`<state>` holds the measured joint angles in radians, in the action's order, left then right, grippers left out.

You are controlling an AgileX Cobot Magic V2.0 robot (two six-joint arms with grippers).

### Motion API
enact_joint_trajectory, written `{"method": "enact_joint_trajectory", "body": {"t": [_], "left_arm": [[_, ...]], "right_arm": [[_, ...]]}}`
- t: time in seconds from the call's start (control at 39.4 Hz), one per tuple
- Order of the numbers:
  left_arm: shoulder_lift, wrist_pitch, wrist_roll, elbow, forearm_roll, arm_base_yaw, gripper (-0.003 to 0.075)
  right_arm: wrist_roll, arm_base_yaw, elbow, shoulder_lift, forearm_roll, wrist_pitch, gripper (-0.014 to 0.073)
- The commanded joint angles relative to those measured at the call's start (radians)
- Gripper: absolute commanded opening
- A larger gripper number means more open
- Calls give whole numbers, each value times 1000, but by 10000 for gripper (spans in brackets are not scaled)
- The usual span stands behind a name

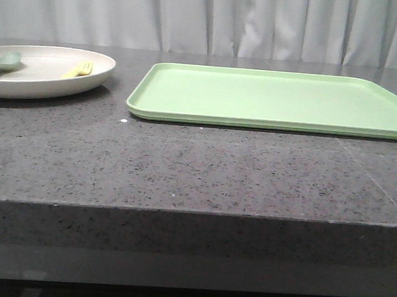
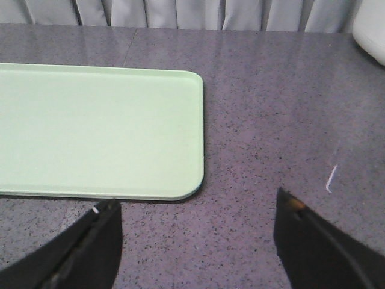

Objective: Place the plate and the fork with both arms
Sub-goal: 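Lift the plate with the left gripper and carry it onto the green tray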

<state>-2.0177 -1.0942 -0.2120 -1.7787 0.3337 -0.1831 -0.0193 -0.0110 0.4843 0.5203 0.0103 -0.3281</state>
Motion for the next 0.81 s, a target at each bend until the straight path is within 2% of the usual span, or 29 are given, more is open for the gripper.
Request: {"method": "enact_joint_trajectory", "body": {"t": [0.0, 0.2, 0.46, 0.79], "left_arm": [[49, -17, -2, -60, 19, -1, -15], [53, -59, -2, -117, 67, -1, -18], [53, -65, -2, -189, 276, 12, -18], [53, -13, 42, -198, 303, 150, -18]], "right_arm": [[6, -2, 37, 9, -1, 76, 549], [6, -2, 37, 9, -1, 76, 549], [6, -2, 37, 9, -1, 76, 549], [6, -2, 37, 9, -1, 76, 549]]}}
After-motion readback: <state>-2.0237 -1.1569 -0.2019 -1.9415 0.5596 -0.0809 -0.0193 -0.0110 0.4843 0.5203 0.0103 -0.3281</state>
